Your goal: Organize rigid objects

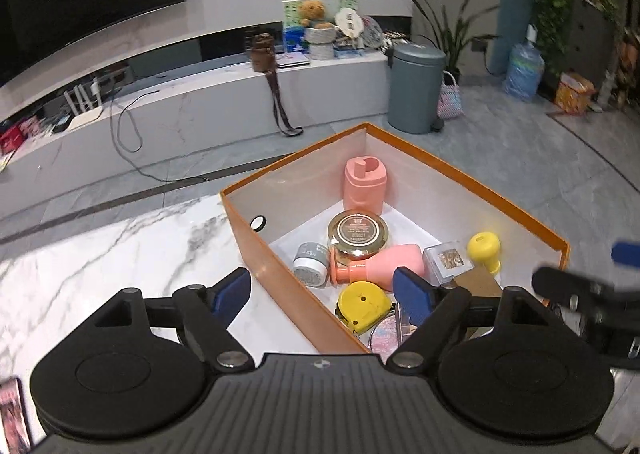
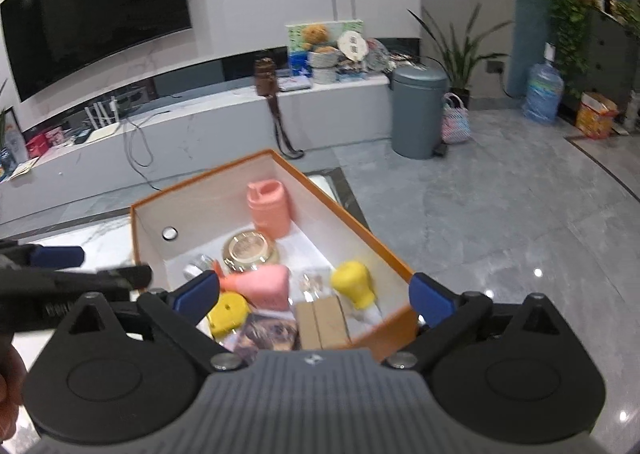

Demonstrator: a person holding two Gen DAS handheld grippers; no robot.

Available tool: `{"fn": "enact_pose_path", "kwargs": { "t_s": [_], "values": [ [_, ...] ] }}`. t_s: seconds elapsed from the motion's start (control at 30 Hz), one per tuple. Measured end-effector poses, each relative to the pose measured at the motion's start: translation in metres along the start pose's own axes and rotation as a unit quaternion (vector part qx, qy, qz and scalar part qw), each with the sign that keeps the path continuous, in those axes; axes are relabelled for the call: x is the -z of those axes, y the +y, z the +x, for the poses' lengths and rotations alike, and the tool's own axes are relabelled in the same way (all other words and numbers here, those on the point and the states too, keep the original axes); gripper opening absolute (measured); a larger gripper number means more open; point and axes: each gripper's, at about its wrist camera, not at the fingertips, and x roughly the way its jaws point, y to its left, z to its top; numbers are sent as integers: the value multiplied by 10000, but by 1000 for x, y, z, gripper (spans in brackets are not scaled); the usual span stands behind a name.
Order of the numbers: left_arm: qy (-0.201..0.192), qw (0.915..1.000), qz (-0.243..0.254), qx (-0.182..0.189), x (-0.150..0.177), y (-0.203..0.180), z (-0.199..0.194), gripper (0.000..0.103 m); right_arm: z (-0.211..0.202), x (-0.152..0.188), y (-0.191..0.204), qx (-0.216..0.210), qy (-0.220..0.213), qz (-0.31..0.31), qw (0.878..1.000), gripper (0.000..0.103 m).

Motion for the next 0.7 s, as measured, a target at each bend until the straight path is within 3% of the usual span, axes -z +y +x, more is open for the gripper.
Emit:
{"fn": "enact_pose_path", "kwargs": {
  "t_s": [0.3,0.7],
  "values": [
    [124,9998,-158,-95,18,-5,4,96,13,23,0,99,376,-258,9989,100],
    [322,9994,-119,-64,28,-12,11,96,14,23,0,22,361,-264,9990,100]
  ]
}}
